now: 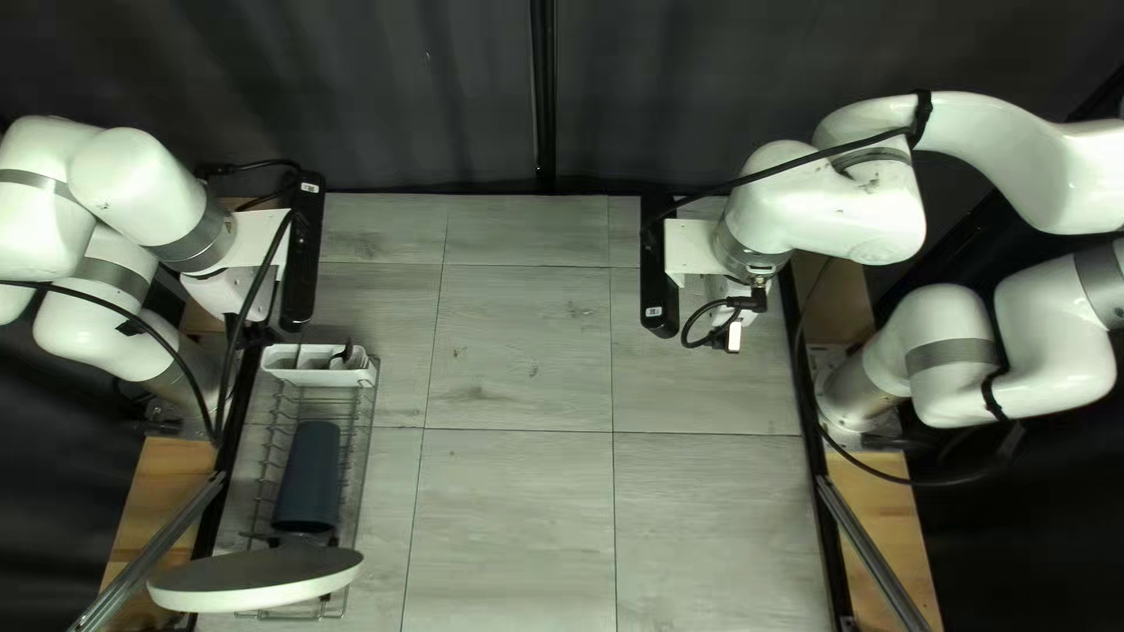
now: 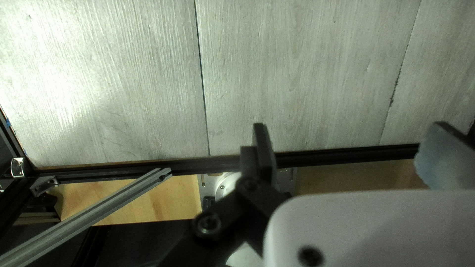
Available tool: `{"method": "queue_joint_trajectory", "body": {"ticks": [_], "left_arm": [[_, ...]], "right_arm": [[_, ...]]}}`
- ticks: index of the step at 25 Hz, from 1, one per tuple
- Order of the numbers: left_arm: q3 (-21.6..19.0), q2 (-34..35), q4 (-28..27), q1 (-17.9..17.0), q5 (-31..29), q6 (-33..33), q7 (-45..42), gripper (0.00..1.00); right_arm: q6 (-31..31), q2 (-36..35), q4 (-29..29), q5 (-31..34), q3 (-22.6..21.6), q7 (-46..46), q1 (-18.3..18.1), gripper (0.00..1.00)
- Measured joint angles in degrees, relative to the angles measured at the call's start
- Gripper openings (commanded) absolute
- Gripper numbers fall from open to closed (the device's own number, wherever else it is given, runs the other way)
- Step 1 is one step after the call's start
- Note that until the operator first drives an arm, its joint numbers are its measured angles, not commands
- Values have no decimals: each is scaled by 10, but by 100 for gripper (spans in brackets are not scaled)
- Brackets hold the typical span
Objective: Pick up and place plate onto table. Place down one fork to the left of the plate. Place spoon and knife to the right of the plate. Place cup above the knife and spoon
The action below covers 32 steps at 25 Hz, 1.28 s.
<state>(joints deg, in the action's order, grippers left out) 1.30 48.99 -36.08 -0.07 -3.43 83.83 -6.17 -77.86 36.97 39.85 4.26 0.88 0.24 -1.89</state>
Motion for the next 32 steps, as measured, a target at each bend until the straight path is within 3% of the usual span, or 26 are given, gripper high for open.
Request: {"method": "queue_joint_trajectory", "body": {"ticks": [10,19,32], "left_arm": [[18,-52,-34,-26,70,2,7,100],[21,-52,-33,-27,82,0,6,100],[-9,-67,-40,-59,204,-16,-71,100]], "right_arm": [[0,0,0,0,0,0,0,100],[0,0,0,0,0,0,0,100],[0,0,0,0,0,0,0,100]]}}
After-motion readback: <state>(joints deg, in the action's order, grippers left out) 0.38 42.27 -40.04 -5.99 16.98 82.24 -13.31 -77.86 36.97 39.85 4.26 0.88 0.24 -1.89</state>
